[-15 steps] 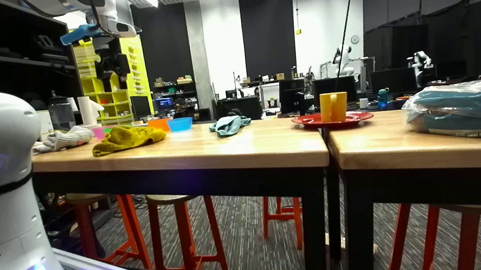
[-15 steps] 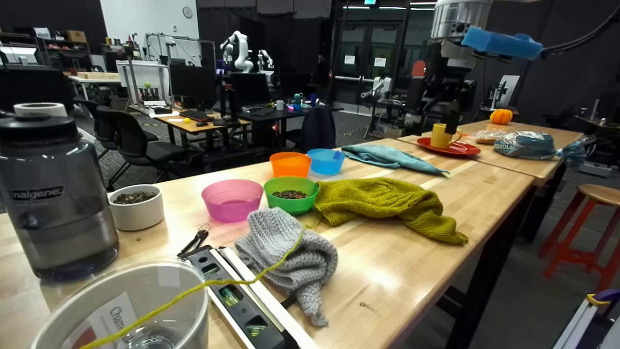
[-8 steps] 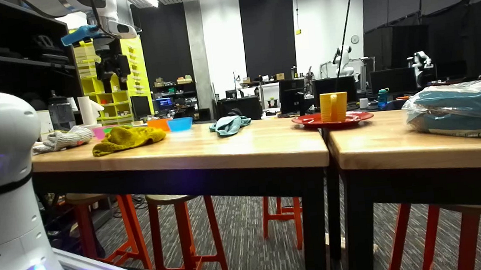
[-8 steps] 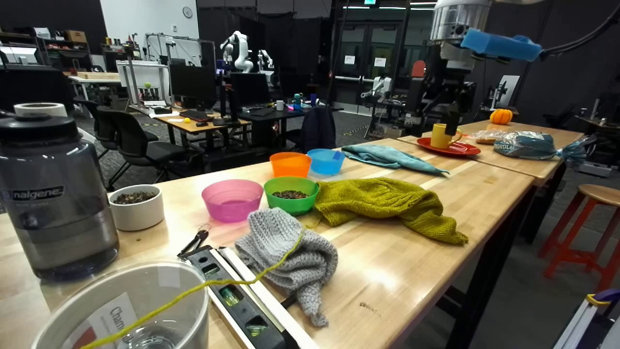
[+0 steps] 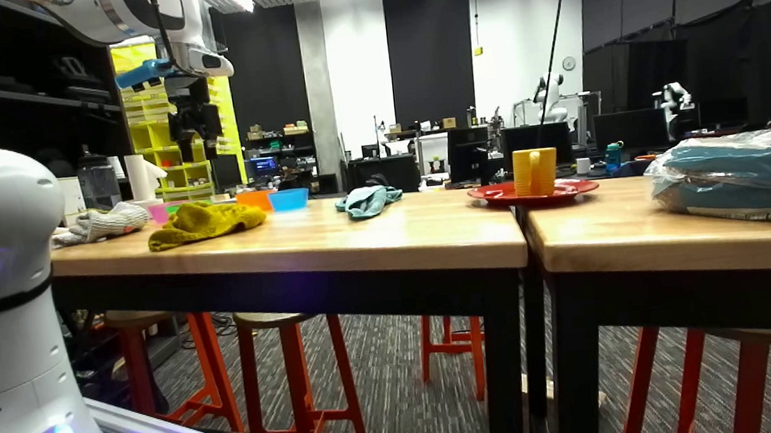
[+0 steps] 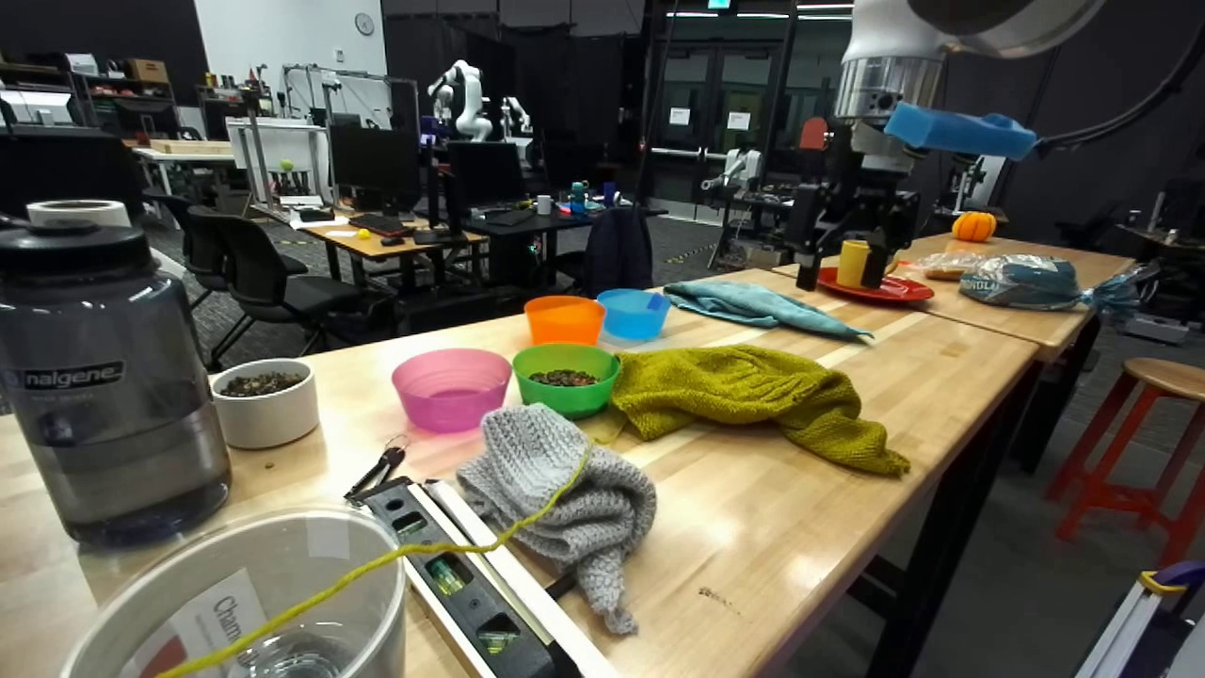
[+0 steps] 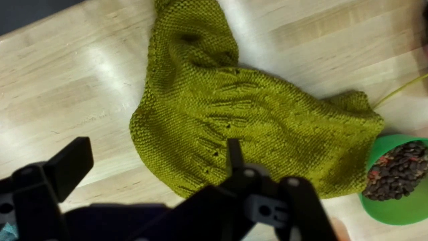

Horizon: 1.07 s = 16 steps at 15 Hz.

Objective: Unfold the yellow cloth and move it to the left.

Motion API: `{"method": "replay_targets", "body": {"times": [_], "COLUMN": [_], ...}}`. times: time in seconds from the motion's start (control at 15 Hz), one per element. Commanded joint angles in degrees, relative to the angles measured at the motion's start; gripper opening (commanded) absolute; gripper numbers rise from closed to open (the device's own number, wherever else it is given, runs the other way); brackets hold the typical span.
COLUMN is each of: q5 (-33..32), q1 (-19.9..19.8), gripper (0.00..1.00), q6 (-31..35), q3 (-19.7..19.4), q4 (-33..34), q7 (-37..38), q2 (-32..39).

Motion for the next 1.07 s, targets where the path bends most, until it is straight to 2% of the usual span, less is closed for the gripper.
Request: {"method": "replay_targets", "body": {"times": [0.0,0.53,1.0], "q5": [0.9,4.0,9.6], "q1": [-0.9,-2.7,-3.2], "gripper": [1.0,1.0,1.0], "q6": [4.2,13.7,19.9], "q3": [-1.4,-4.3,-6.5], "q4": [-3.8,-11.3,-12.1], "q7": [0.5,1.0,0.6], "q2": [-0.7,0.3,4.4]}}
